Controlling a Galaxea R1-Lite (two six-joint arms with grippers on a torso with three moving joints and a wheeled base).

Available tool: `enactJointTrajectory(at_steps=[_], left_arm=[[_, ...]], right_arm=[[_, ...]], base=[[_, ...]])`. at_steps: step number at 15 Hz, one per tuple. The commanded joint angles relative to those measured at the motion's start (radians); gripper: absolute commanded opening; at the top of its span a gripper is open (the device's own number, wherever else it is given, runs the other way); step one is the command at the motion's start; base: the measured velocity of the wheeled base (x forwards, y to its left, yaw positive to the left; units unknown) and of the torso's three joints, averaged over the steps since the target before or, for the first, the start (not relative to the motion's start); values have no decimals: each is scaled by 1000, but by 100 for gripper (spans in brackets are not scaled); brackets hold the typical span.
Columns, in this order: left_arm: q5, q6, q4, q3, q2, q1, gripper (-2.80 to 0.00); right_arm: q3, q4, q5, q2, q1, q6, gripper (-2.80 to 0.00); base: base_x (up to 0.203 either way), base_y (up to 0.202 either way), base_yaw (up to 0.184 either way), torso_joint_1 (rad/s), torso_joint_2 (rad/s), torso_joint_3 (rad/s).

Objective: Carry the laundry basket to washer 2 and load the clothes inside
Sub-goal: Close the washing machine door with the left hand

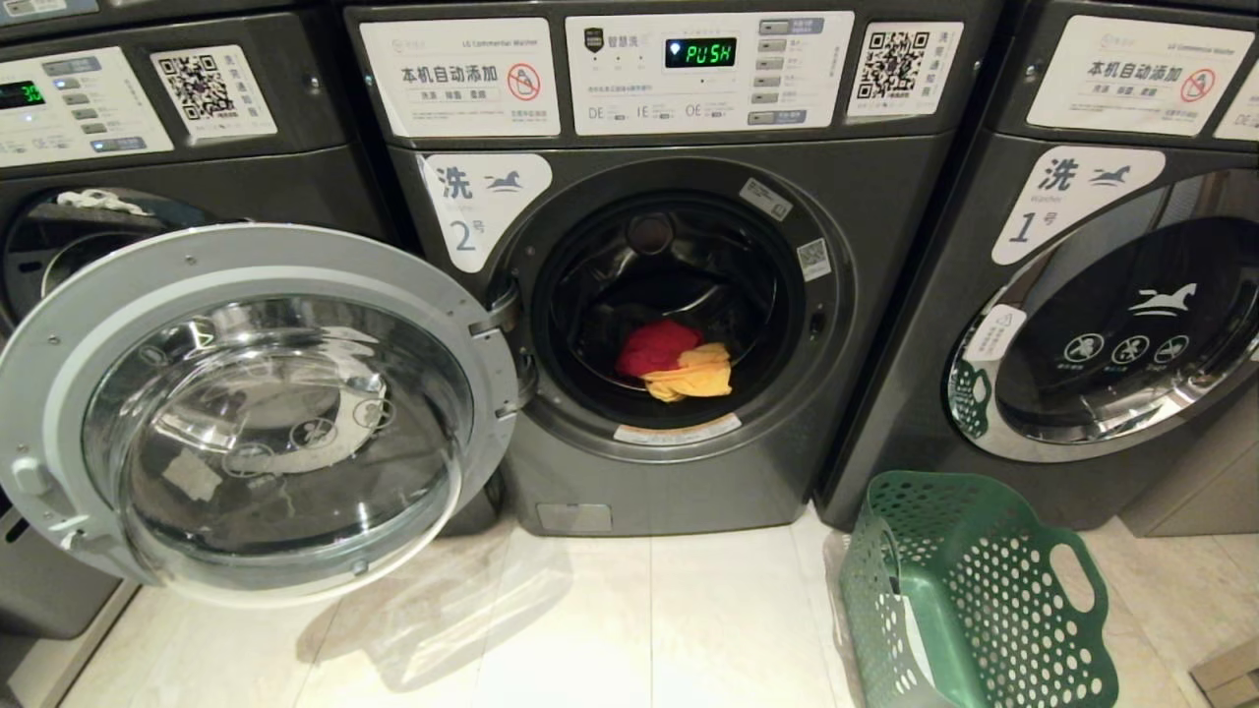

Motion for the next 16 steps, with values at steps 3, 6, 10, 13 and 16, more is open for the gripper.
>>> enactJointTrajectory(at_steps=[3,6,10,13,16], left_arm=[[0,0,-1,0,1,0,-280],[0,-6,-1,0,1,0,-280],[-16,102,-8,-3,1,0,-280],[-18,130,-14,-213,55,-1,-280],[6,121,44,-638,332,-4,-280]], right_arm=[[0,0,0,2,0,1,-280],[0,0,0,2,0,1,-280],[0,3,2,2,0,-24,-280],[0,3,0,2,0,-13,-280],[0,2,0,2,0,-14,-280]], base=[[0,0,0,2,0,211],[0,0,0,2,2,95],[0,0,0,2,0,8],[0,0,0,0,0,0],[0,0,0,0,0,0]])
